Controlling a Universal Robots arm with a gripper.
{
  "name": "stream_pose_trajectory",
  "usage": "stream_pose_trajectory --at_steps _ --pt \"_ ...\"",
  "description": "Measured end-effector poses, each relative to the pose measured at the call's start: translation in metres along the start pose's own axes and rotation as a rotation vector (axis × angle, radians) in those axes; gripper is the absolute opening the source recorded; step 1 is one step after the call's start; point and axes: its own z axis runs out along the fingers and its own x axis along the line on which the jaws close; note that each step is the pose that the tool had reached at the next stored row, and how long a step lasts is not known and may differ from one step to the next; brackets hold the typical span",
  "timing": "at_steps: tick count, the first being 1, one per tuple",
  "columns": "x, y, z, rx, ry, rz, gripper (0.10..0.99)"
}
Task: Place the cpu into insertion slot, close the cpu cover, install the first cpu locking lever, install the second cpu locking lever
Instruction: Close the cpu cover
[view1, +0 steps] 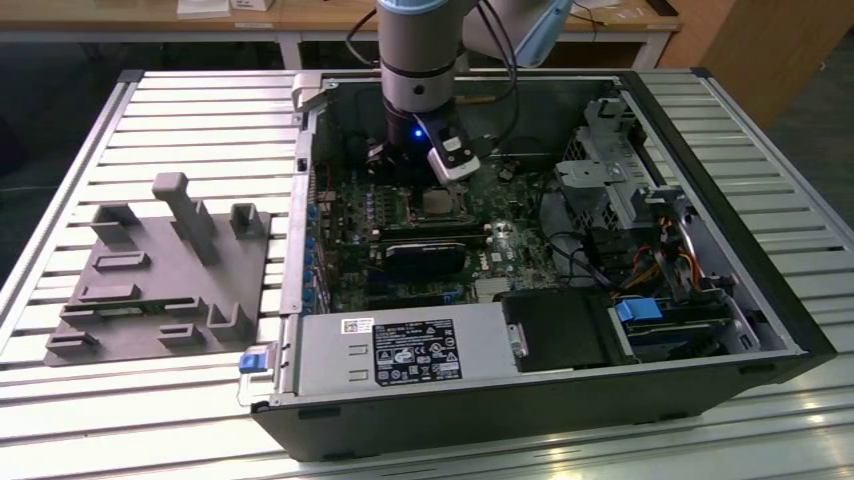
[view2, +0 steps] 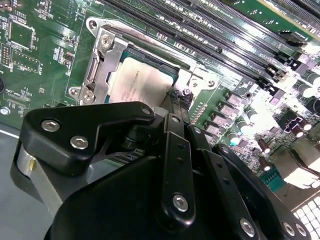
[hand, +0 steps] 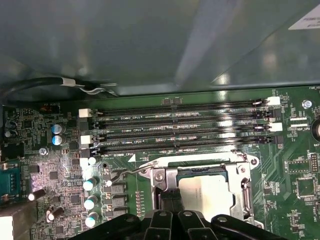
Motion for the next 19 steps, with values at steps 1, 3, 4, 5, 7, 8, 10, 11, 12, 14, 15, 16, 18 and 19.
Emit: stream_pose_trajectory --at_steps 1,3,4,5,7,8,10,11,12,14,15,16,18,19 --pt "0.0 0.0 -0.0013 0.0 0.0002 0.0 0.102" --pt "-0.0001 0.0002 -0.0041 0.0 0.0001 0.0 0.102" --pt "-0.0002 0.0003 -0.006 0.0 0.0002 0.0 0.102" --pt "-0.0002 0.0004 -0.0074 0.0 0.0002 0.0 0.102" --pt "-0.0004 0.0005 -0.0087 0.0 0.0002 0.0 0.102" --pt "-0.0009 0.0005 -0.0087 0.0 0.0001 0.0 0.102" --pt "-0.0038 0.0008 -0.0086 0.0 0.0006 0.0 0.102" --pt "-0.0062 0.001 -0.0086 0.0 0.0016 0.0 0.102" --pt "-0.009 0.0012 -0.0085 0.001 0.003 0.0 0.102" --pt "-0.0144 0.0017 -0.0083 0.001 0.0055 0.0 0.102" --pt "-0.0169 0.0019 -0.0082 0.001 0.0068 0.0 0.102" --pt "-0.0196 0.0022 -0.008 0.001 0.0081 0.0 0.102" --pt "-0.0248 0.0026 -0.0078 0.001 0.0111 0.0 0.102" --pt "-0.0267 0.0028 -0.0078 0.001 0.0124 0.001 0.102"
